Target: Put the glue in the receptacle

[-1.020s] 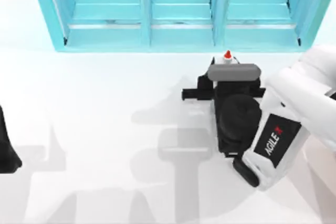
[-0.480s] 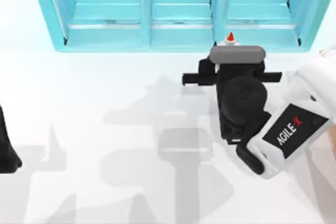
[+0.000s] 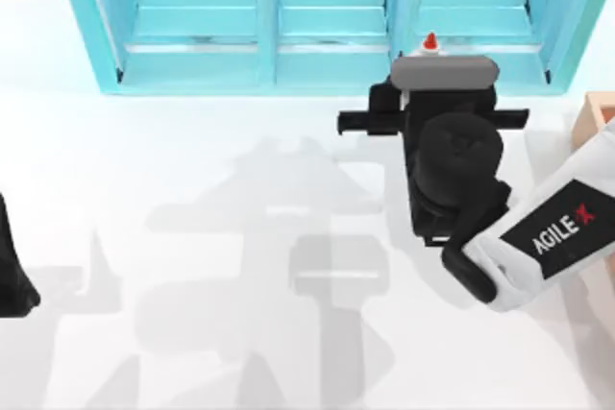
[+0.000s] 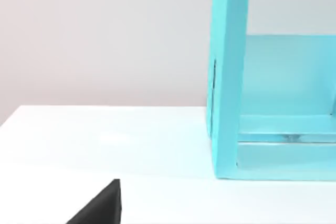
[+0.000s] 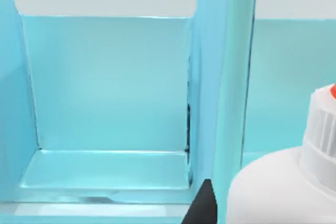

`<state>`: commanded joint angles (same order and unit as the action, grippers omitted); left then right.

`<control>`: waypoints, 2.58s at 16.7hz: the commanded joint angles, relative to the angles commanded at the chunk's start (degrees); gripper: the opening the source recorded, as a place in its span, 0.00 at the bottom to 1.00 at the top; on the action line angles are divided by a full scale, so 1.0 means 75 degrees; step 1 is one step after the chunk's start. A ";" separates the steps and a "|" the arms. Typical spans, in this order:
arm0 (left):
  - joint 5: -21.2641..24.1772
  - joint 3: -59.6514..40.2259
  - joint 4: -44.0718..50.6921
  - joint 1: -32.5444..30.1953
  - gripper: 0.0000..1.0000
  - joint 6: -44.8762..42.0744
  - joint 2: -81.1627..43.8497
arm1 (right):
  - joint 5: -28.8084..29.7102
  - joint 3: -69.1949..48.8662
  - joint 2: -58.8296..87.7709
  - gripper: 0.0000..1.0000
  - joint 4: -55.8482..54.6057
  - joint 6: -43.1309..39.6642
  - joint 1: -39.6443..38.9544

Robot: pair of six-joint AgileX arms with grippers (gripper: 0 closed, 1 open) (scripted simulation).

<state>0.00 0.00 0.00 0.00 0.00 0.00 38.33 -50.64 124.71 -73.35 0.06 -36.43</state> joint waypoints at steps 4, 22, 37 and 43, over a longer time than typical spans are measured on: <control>0.0000 0.0000 0.0000 0.0000 1.00 0.0000 0.0000 | -0.0002 -0.0029 0.0026 0.00 -0.0015 0.0013 0.0011; 0.0000 0.0000 0.0000 0.0000 1.00 0.0000 0.0000 | -0.9226 0.1383 -0.0992 0.00 -0.0308 0.0598 0.5297; 0.0000 0.0000 0.0000 0.0000 1.00 0.0000 0.0000 | -1.7988 0.2253 -0.0907 0.00 -0.0812 -0.0505 1.2090; 0.0000 0.0000 0.0000 0.0000 1.00 0.0000 0.0000 | -1.8475 0.2331 -0.0878 0.00 -0.0858 -0.0683 1.2505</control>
<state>0.00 0.00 0.00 0.00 0.00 0.00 -100.23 -33.16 118.13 -79.78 -5.06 57.36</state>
